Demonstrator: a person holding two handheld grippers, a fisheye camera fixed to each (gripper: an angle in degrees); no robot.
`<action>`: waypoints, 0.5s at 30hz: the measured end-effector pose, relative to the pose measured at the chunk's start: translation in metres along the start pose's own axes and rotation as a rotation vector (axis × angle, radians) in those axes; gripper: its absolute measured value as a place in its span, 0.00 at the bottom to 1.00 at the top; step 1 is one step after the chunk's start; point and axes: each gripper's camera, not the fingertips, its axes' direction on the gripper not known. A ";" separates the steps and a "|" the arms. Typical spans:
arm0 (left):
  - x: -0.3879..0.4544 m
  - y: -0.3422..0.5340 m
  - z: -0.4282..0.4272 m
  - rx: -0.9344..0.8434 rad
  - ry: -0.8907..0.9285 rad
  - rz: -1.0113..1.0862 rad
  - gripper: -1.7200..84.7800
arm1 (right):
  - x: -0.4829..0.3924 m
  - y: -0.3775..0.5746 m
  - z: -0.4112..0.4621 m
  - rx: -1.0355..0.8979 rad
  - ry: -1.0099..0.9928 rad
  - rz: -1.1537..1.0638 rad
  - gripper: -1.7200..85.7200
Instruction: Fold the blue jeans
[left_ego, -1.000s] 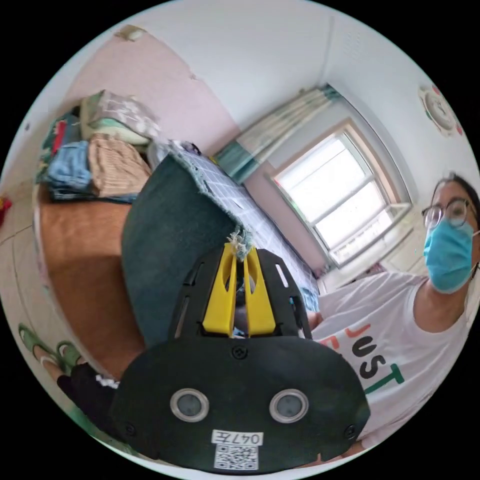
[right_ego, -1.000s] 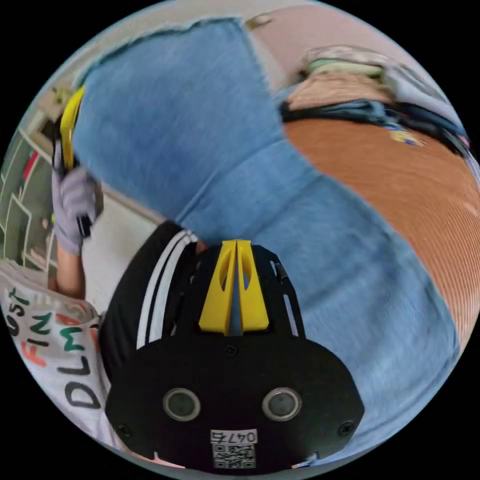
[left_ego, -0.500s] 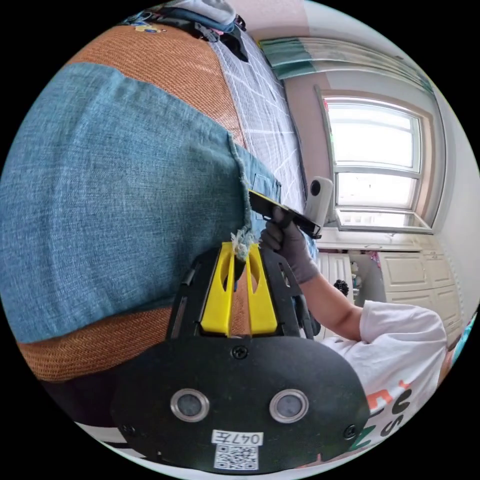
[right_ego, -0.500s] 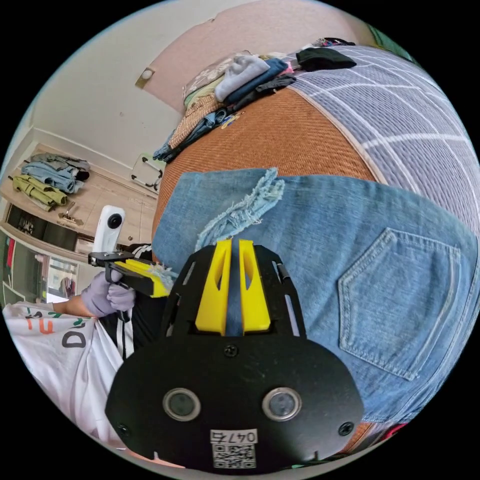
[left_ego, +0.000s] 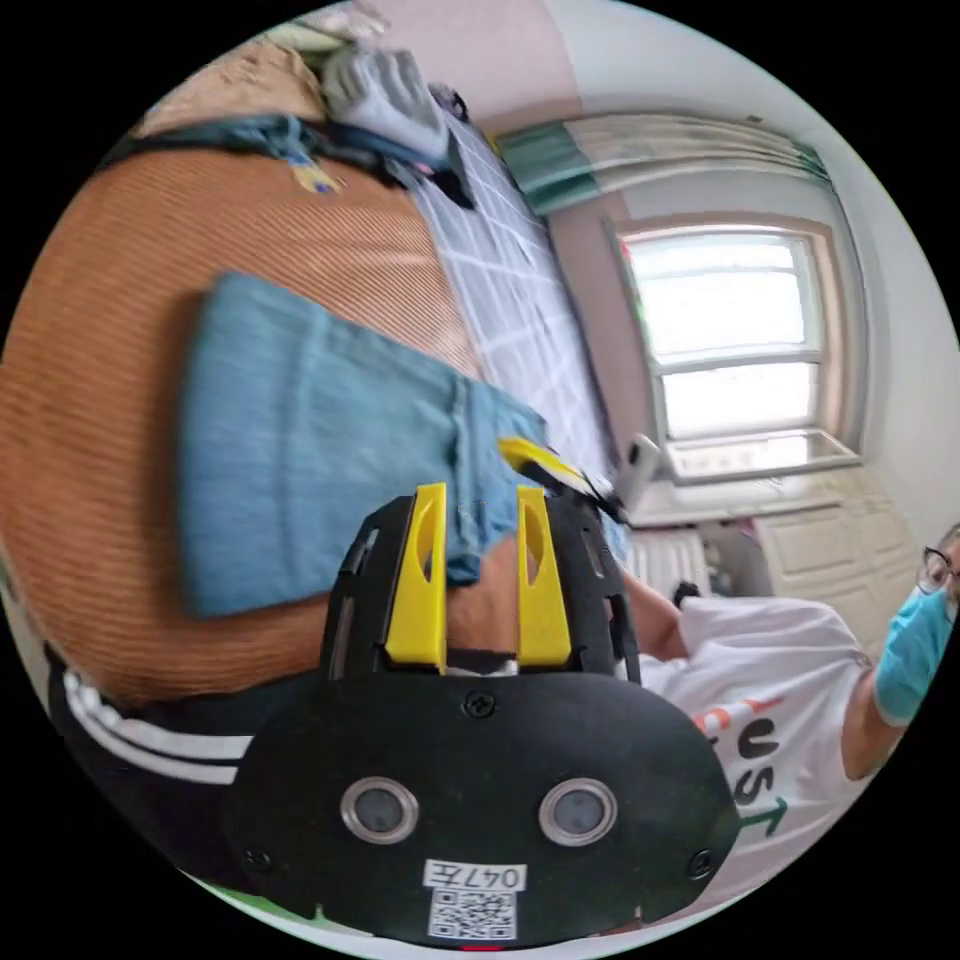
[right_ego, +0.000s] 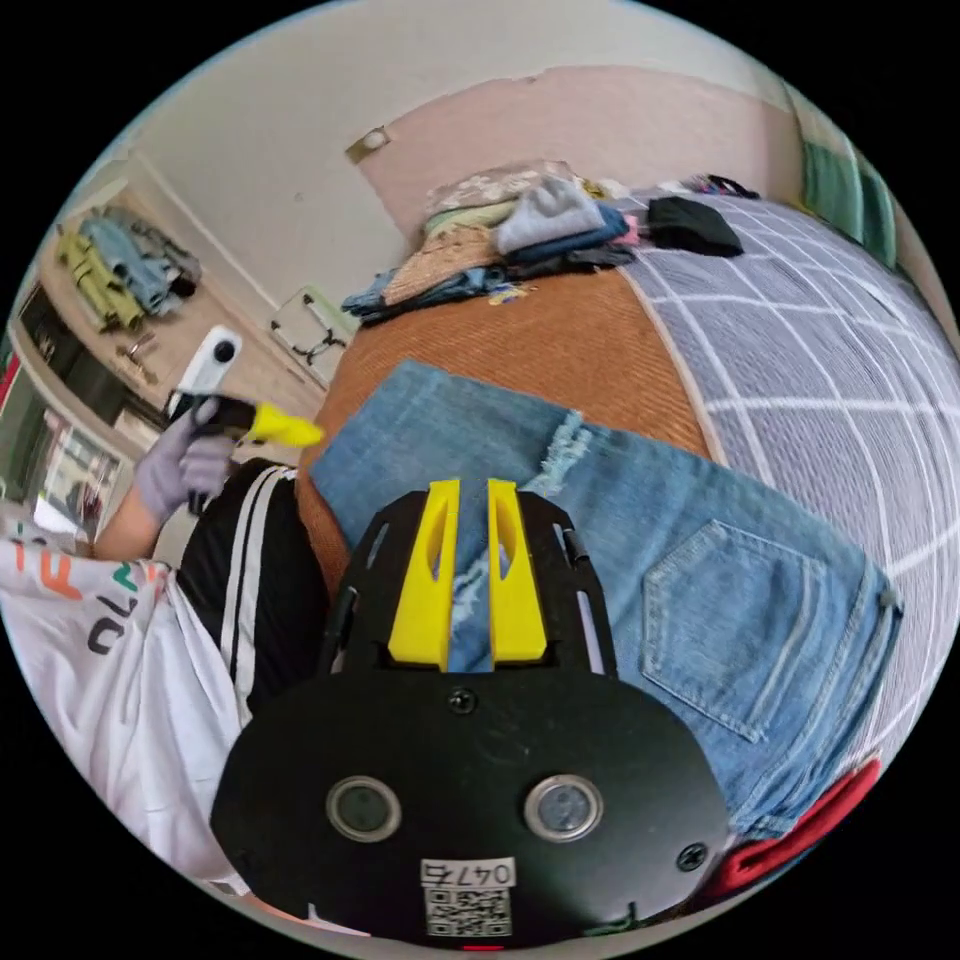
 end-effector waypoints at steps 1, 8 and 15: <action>-0.009 -0.005 -0.016 0.048 -0.047 -0.036 0.13 | -0.016 -0.003 0.013 -0.020 -0.011 -0.045 0.03; -0.036 -0.005 -0.023 -0.018 -0.035 -0.185 0.12 | -0.093 -0.069 0.075 -0.018 -0.034 -0.310 0.01; -0.035 -0.007 -0.004 -0.265 -0.184 -0.139 0.09 | -0.134 -0.151 0.178 -0.106 0.017 -0.413 0.01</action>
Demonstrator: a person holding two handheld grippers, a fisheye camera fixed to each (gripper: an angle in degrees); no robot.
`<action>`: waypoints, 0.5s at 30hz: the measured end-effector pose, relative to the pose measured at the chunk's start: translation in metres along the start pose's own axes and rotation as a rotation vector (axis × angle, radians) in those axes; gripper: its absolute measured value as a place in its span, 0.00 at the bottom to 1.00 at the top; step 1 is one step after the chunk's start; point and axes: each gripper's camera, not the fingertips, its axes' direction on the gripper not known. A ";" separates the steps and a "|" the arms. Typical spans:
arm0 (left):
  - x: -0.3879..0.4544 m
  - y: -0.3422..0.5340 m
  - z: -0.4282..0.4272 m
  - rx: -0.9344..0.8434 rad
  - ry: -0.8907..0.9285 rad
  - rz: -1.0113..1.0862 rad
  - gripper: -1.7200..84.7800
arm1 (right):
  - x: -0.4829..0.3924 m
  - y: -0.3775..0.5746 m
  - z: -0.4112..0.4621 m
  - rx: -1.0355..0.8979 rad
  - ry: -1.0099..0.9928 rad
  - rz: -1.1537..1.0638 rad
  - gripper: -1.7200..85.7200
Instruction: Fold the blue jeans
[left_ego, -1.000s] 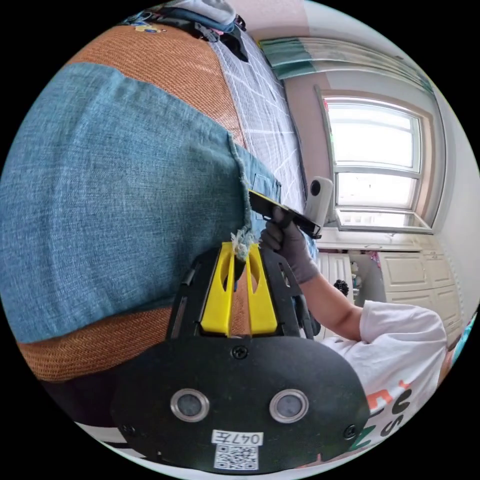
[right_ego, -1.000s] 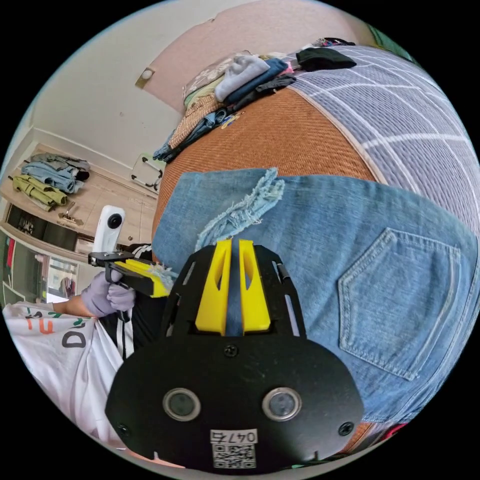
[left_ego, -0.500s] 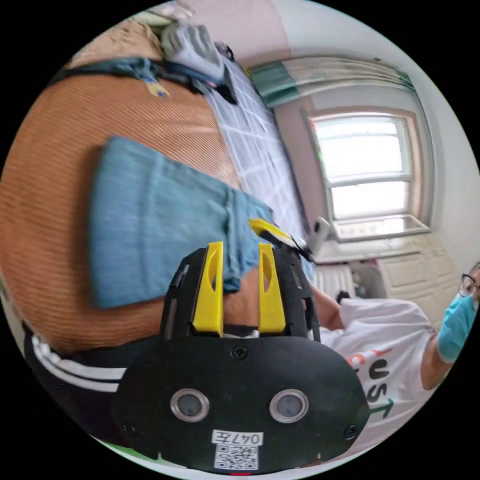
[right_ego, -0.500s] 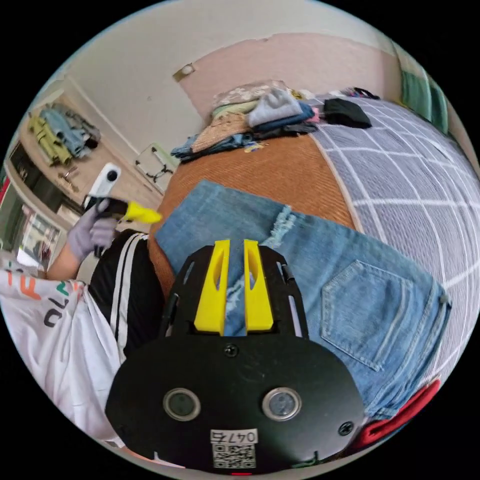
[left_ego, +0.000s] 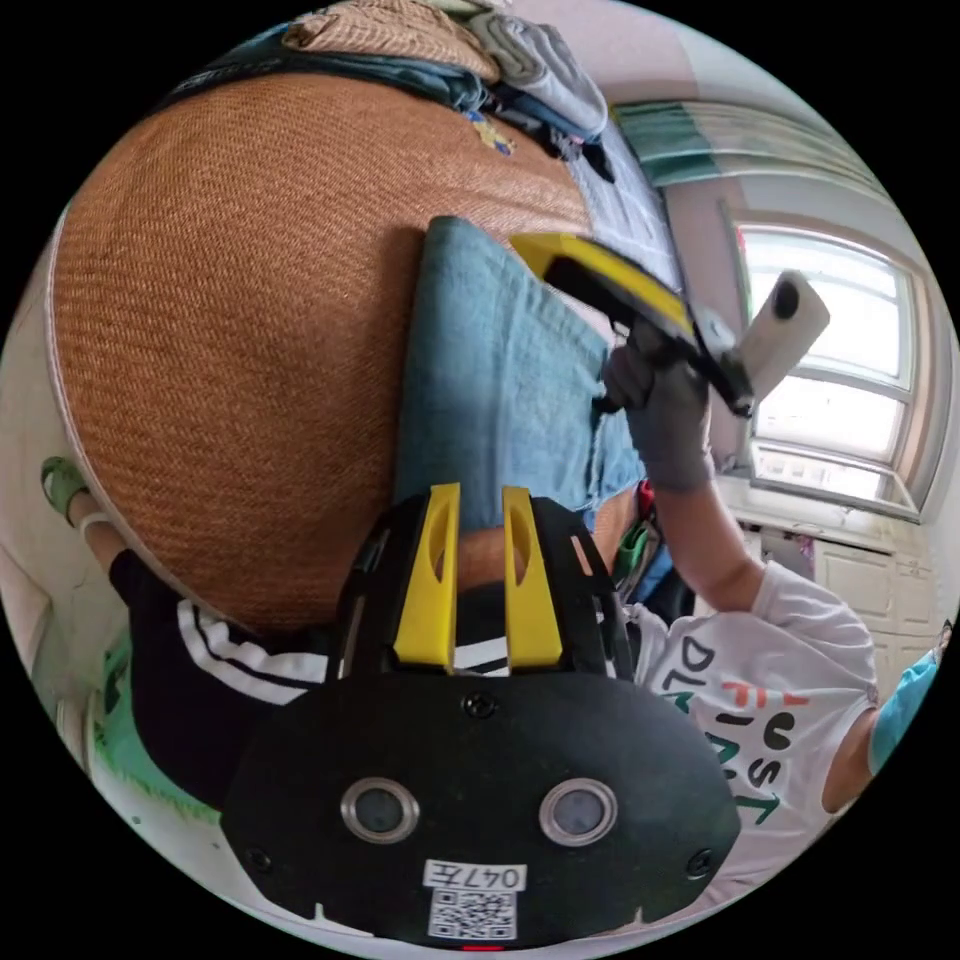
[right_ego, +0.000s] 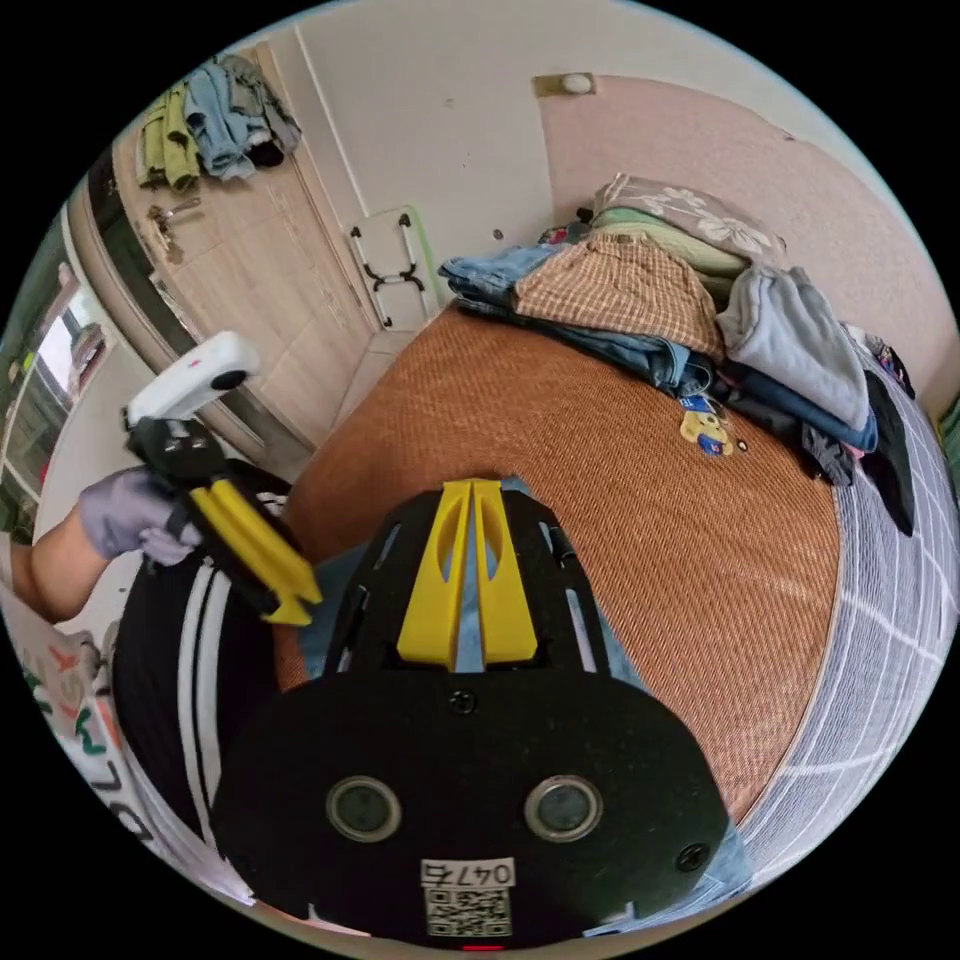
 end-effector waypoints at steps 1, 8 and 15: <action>-0.001 -0.001 0.004 -0.033 -0.019 0.002 0.08 | 0.001 -0.006 0.025 -0.066 0.041 0.010 0.01; 0.015 -0.003 0.028 -0.184 -0.130 0.078 0.01 | 0.026 0.060 -0.014 0.076 0.040 0.108 0.01; 0.031 0.024 0.032 -0.121 -0.159 0.123 0.01 | 0.096 0.348 -0.175 0.190 0.425 0.874 0.04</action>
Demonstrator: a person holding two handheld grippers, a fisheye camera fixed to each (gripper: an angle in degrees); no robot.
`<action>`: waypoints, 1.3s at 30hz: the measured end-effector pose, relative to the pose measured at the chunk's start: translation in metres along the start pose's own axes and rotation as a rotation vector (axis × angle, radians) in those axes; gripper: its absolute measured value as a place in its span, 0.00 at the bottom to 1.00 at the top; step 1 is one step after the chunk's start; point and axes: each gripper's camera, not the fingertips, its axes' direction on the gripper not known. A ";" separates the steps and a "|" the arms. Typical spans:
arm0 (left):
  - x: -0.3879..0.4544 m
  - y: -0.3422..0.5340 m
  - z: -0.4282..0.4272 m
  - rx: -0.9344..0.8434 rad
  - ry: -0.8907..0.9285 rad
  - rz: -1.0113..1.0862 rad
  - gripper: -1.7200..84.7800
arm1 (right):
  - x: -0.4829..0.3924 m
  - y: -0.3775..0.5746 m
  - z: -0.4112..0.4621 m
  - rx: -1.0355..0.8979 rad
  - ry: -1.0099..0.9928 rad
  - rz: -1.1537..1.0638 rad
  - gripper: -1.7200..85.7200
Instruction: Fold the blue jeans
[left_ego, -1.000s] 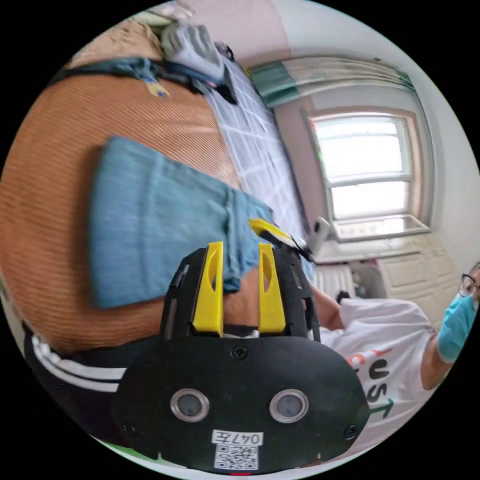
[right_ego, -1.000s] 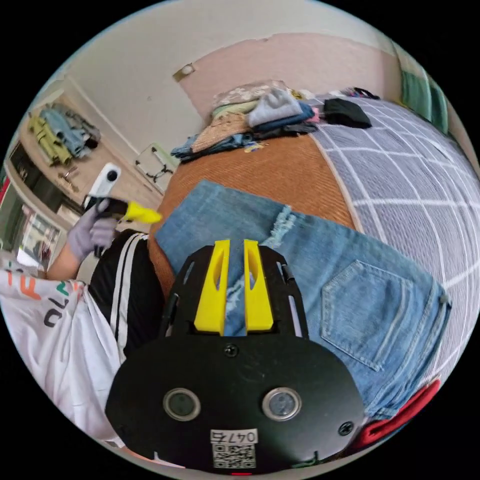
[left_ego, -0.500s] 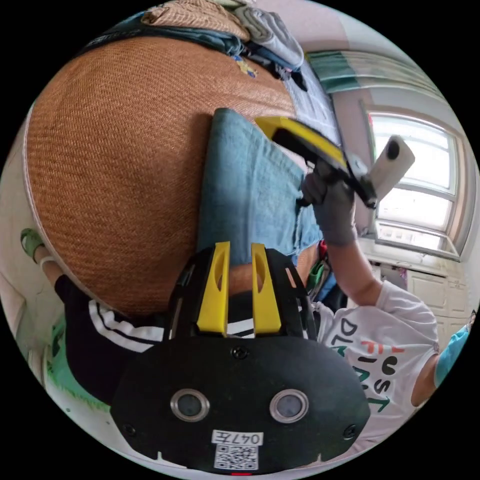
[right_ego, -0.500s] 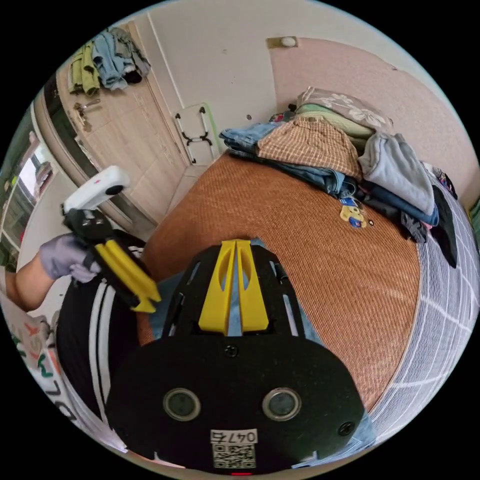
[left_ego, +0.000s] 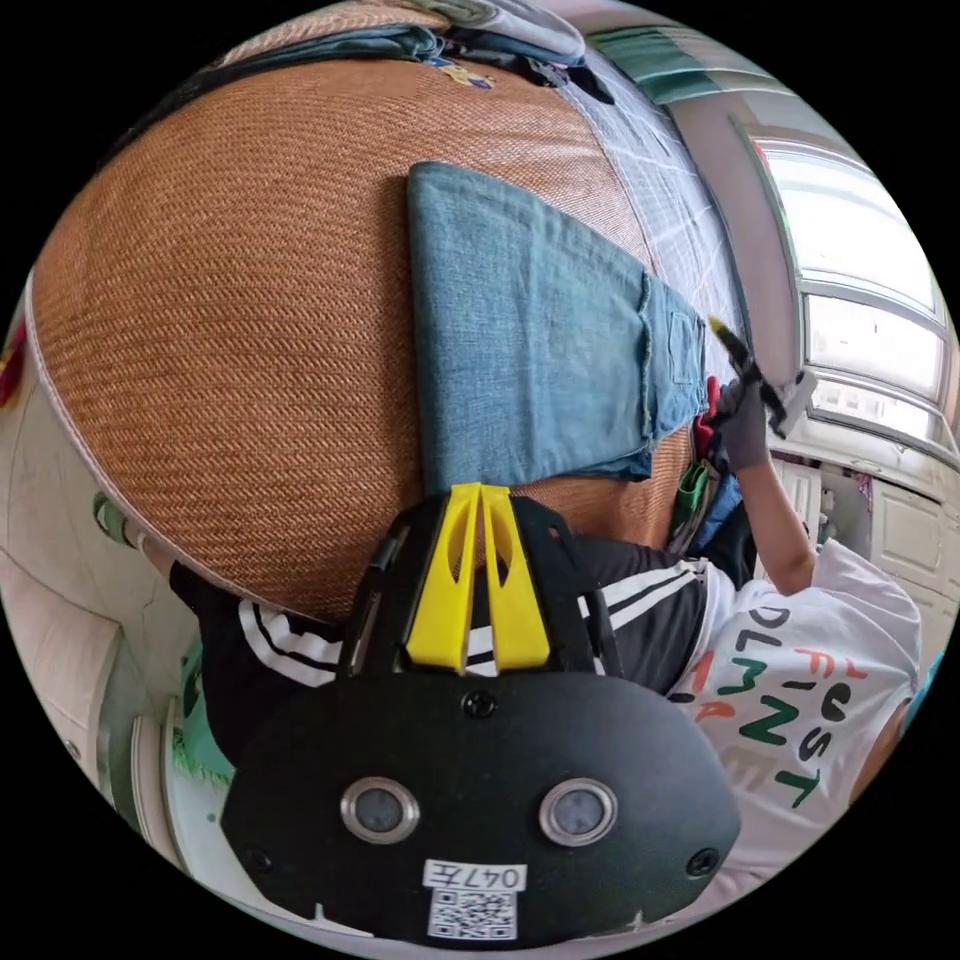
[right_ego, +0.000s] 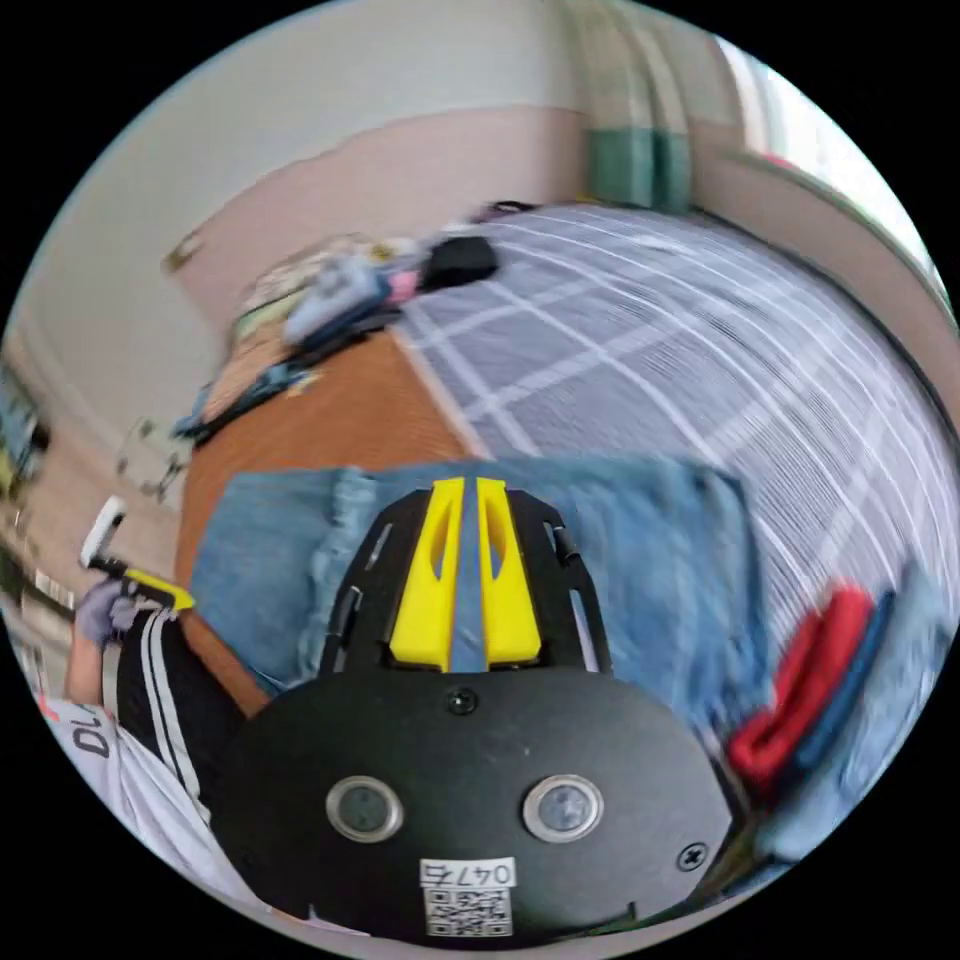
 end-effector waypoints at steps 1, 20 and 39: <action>0.005 0.004 -0.003 0.029 -0.002 0.009 0.01 | 0.048 0.031 -0.021 -0.014 0.077 0.147 0.07; -0.054 0.078 0.065 0.491 0.635 -0.154 0.01 | 0.180 0.183 -0.050 0.097 -0.175 0.915 0.02; -0.127 0.192 0.078 1.013 0.740 -0.367 0.07 | -0.325 0.105 0.128 -0.381 -0.598 -0.540 0.02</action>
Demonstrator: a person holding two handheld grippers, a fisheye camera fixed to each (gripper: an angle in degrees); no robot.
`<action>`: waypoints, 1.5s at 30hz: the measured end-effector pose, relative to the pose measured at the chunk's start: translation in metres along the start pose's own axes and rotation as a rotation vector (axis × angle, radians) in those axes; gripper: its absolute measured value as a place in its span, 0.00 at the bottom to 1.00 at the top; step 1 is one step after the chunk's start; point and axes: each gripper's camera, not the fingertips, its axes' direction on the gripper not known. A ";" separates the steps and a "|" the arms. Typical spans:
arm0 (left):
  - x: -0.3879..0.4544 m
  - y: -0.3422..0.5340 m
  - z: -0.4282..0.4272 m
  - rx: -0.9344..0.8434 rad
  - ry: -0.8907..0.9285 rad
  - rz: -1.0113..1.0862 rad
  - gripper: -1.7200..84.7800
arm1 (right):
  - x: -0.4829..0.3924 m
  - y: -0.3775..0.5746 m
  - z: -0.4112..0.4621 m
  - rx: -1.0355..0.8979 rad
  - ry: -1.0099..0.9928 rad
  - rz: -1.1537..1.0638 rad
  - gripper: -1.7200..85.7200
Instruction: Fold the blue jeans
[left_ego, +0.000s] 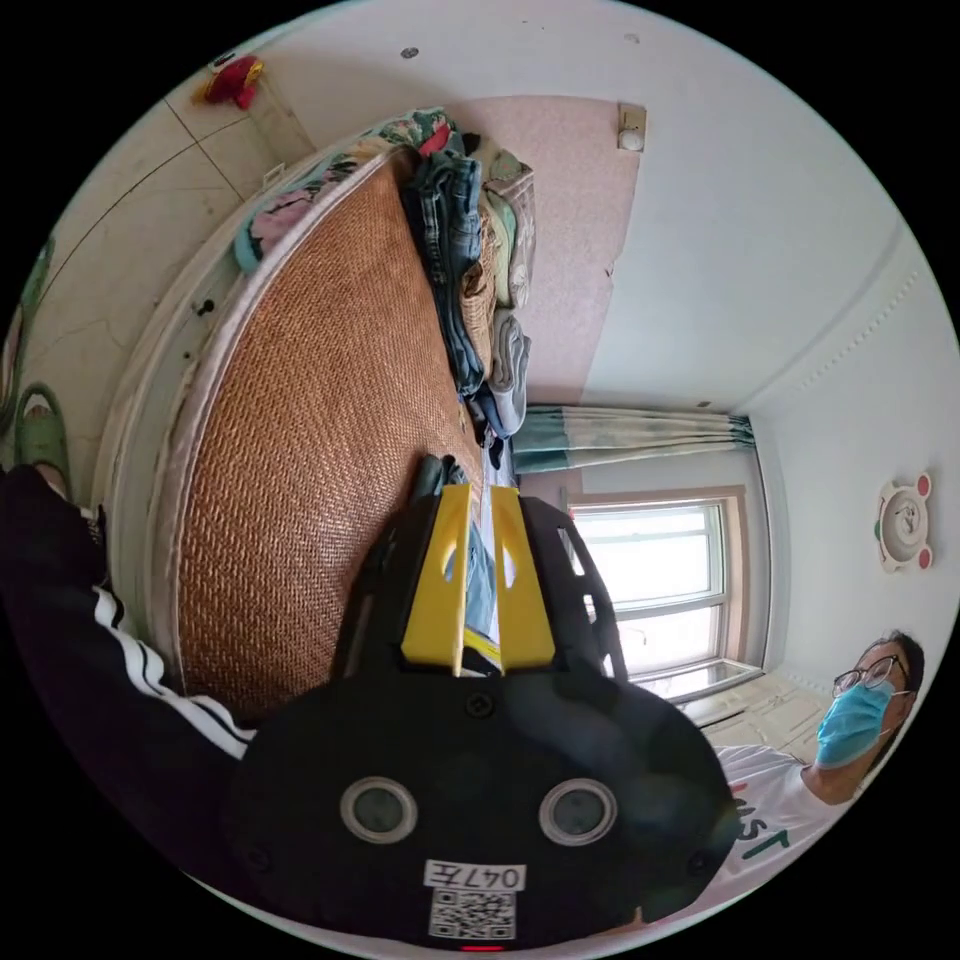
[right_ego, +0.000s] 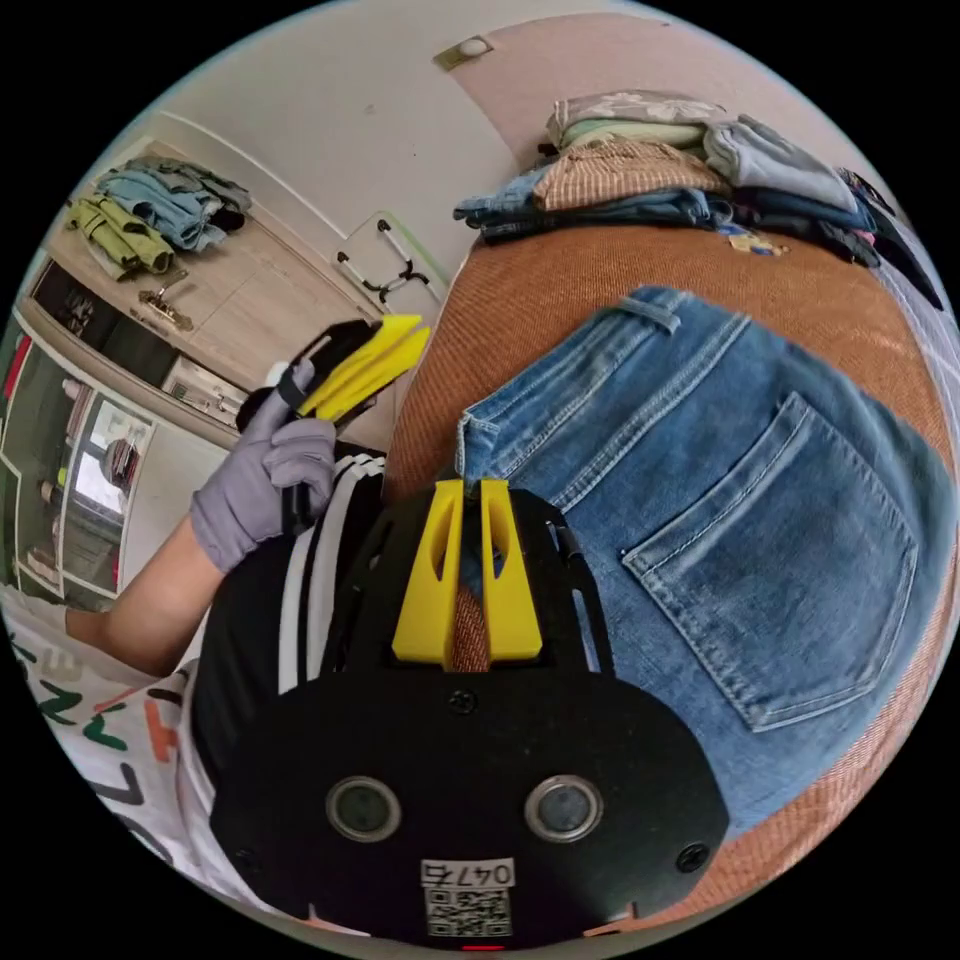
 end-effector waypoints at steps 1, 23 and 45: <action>-0.001 -0.001 0.004 -0.021 0.001 -0.001 0.09 | 0.001 0.003 0.003 0.029 -0.013 0.009 0.02; 0.013 -0.048 0.096 -0.488 -0.279 -0.013 0.17 | 0.065 0.083 -0.140 0.224 0.291 -0.043 0.10; 0.046 -0.152 0.103 -0.526 -0.245 -0.098 0.07 | 0.249 0.112 -0.185 0.279 0.275 0.296 0.04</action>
